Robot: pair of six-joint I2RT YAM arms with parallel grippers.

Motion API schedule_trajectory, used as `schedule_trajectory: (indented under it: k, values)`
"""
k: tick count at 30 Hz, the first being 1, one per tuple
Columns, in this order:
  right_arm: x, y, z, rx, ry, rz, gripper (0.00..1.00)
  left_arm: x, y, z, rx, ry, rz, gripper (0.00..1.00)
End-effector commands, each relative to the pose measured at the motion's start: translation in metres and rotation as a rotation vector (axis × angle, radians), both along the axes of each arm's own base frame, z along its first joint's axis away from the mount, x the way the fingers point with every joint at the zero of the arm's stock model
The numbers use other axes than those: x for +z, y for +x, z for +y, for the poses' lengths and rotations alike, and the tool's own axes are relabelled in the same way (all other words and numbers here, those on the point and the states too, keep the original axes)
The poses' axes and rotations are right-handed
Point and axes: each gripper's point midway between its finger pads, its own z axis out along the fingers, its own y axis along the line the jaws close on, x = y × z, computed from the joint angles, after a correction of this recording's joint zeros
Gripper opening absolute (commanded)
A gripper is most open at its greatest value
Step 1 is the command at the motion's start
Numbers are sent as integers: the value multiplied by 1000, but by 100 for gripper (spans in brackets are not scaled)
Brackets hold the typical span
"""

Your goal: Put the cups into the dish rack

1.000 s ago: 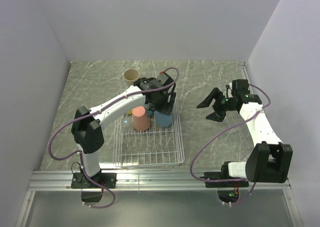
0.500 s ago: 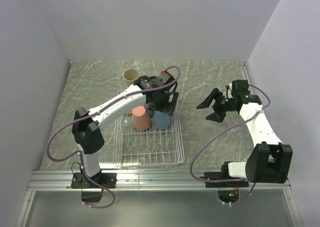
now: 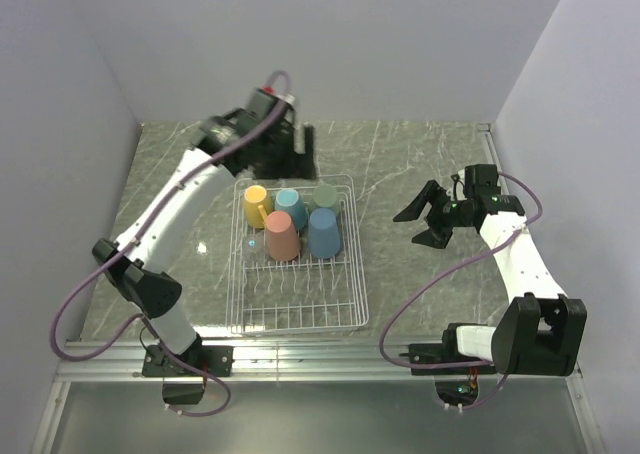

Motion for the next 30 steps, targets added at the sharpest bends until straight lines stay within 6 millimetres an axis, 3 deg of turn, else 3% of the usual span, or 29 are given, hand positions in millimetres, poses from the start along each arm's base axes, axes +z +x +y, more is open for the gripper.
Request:
schedule_trajectory:
  k: [1, 3, 10, 12, 13, 19, 30]
  values:
    - [6, -2, -1, 8, -5, -37, 82, 11, 39, 53, 128, -57, -12, 91]
    - [7, -3, -1, 6, -9, -37, 82, 11, 57, 66, 191, -63, -26, 92]
    - [17, -13, 5, 24, -8, -41, 82, -23, 120, 103, 357, -72, -35, 91]
    - [18, -17, 6, 28, -13, -37, 82, -37, 134, 106, 367, -54, -14, 91]
    - [15, -21, 6, 28, -12, -29, 82, -42, 140, 119, 394, -14, -17, 90]
    - [13, -28, 7, 20, -9, -22, 82, -61, 170, 149, 436, 22, -16, 91]
    - [8, -29, 4, 31, -36, -1, 82, -96, 213, 153, 459, 23, 16, 89]
